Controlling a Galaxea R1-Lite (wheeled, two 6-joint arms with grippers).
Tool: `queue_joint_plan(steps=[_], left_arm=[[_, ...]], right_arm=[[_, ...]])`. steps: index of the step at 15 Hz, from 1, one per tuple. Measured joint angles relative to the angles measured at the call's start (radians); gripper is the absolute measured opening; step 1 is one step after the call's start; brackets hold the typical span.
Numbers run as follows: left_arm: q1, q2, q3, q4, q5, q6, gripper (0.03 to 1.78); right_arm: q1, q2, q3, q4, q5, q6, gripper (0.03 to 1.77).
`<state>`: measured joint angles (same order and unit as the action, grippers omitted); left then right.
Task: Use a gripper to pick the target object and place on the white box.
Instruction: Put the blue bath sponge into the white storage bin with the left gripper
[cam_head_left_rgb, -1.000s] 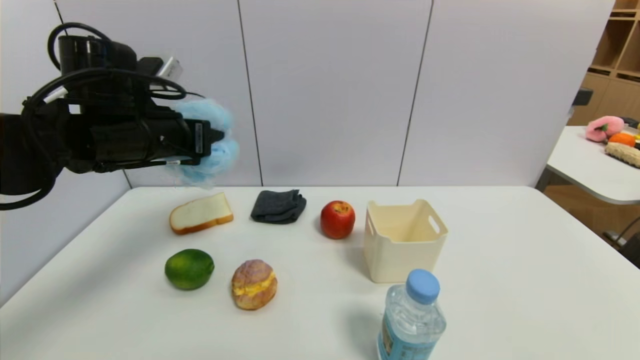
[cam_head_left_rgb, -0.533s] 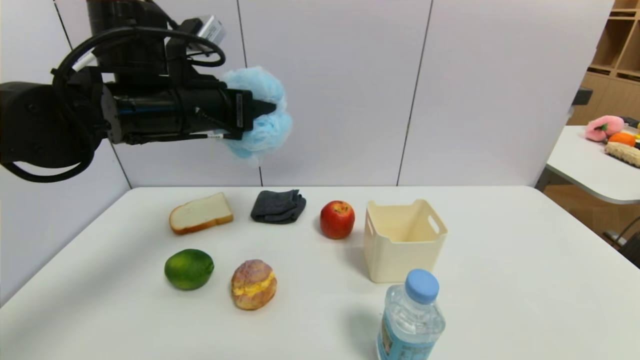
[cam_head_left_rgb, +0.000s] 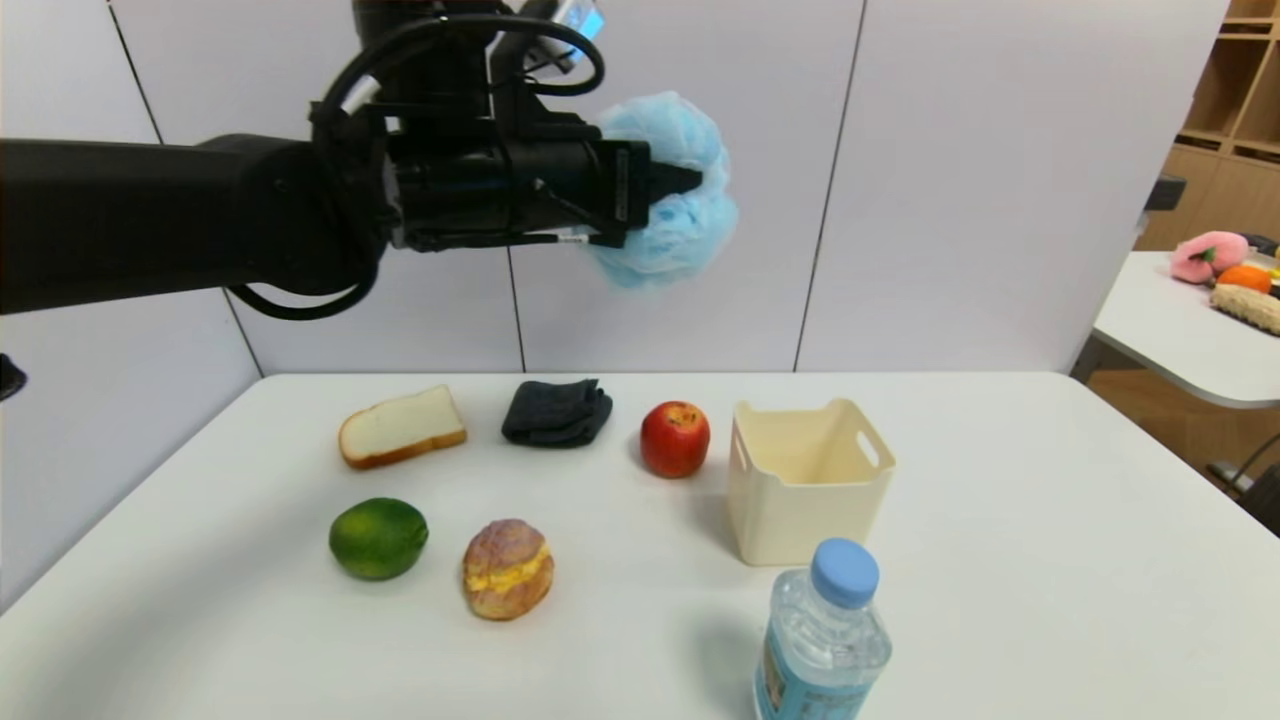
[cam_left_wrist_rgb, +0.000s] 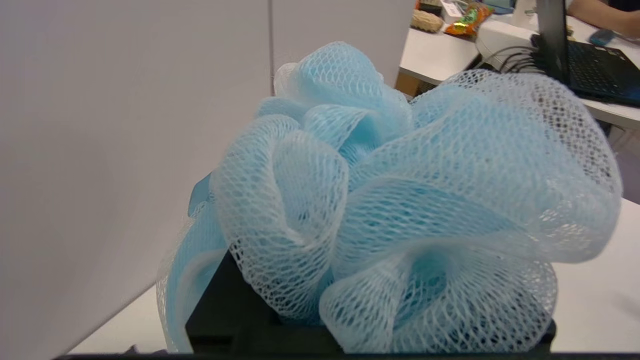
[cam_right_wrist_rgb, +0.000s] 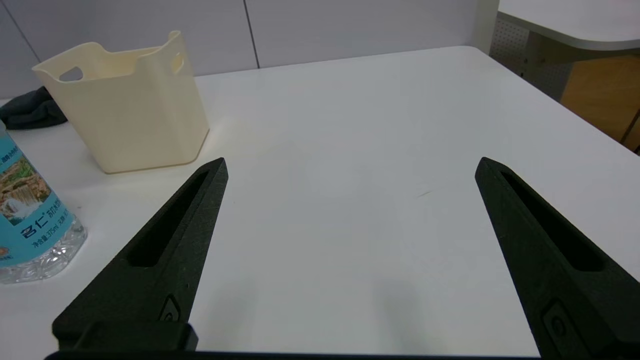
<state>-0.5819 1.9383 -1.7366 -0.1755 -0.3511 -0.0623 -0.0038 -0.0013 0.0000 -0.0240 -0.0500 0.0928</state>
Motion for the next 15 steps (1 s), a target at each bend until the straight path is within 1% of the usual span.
queue_joint_plan(steps=[3,5,8,11,13,15], left_arm=[[-0.060,0.061,-0.023,-0.005,-0.013,-0.008,0.73],[-0.079,0.089,-0.025,-0.006,-0.051,-0.004,0.73],[-0.103,0.117,-0.030,-0.012,-0.060,0.018,0.70],[-0.114,0.142,-0.040,-0.039,-0.084,0.092,0.68],[-0.122,0.161,-0.050,-0.062,-0.130,0.125,0.67],[-0.129,0.182,-0.060,-0.061,-0.180,0.192,0.66]], right_arm=[[0.000,0.000,0.000,0.000,0.000,0.000,1.71],[0.000,0.000,0.000,0.000,0.000,0.000,1.71],[0.001,0.000,0.000,0.000,0.000,0.000,1.71],[0.000,0.000,0.000,0.000,0.000,0.000,1.71],[0.000,0.000,0.000,0.000,0.000,0.000,1.71],[0.000,0.000,0.000,0.000,0.000,0.000,1.71]])
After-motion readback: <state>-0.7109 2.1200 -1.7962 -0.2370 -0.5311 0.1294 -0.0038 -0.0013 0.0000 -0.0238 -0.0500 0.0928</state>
